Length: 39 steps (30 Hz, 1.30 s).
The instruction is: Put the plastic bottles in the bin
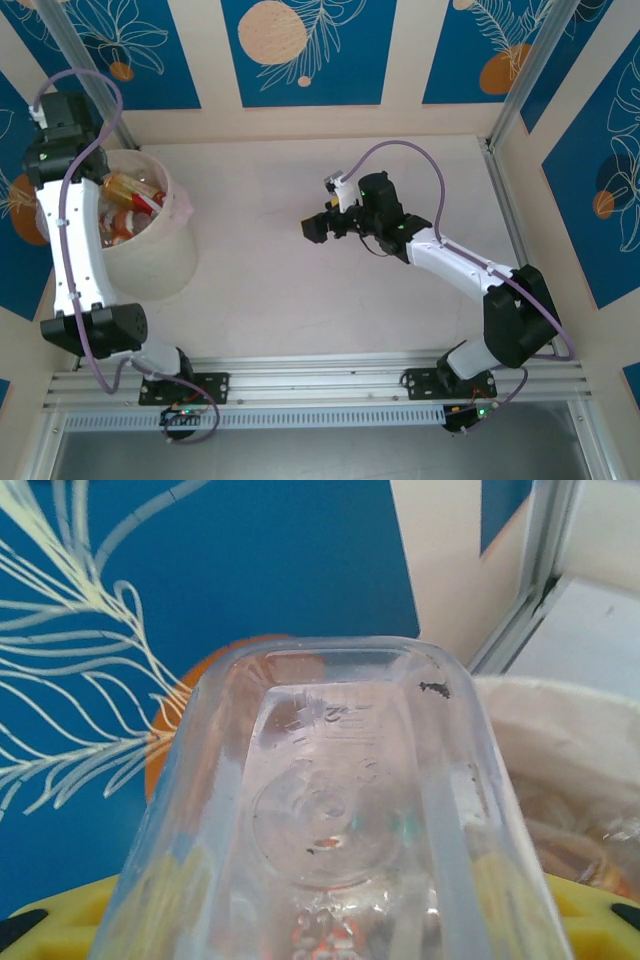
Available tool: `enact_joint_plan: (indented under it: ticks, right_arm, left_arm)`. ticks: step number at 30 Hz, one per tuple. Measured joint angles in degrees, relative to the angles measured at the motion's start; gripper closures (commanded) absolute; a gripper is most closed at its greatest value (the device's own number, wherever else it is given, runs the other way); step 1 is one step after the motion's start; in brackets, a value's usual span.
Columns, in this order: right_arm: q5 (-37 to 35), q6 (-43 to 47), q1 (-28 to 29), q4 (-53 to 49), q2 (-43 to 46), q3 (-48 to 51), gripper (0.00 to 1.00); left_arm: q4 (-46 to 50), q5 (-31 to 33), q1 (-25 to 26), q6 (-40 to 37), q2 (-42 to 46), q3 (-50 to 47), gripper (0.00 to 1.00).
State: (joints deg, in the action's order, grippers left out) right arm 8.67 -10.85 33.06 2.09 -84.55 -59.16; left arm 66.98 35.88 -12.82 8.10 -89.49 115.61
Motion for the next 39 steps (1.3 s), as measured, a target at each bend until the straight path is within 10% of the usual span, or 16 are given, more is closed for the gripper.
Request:
enact_joint_plan:
  ticks: [12,16,24,29,39]
  right_arm:
    - [-1.7,1.95,0.02,-3.13,-0.63,-0.15,0.01]
    - [-2.1,2.38,0.39,-3.89,-1.6,-0.96,0.01]
    - [-3.04,3.21,0.85,-5.09,-1.84,-1.18,0.01]
    - [-3.61,3.21,1.03,-5.2,-1.95,-1.27,0.01]
    - [-4.46,3.91,2.91,-6.75,-3.85,-3.48,0.01]
  left_arm:
    - [14.88,3.17,-0.17,2.03,-4.74,6.29,0.61]
    - [16.61,3.08,-0.59,1.95,-6.91,5.99,0.21]
    - [16.55,1.6,-0.5,1.77,-12.57,13.86,0.02]
    - [14.51,-3.41,2.08,1.4,-9.84,18.75,0.0]
    - [2.82,-15.52,0.42,2.6,-4.79,-0.72,0.0]
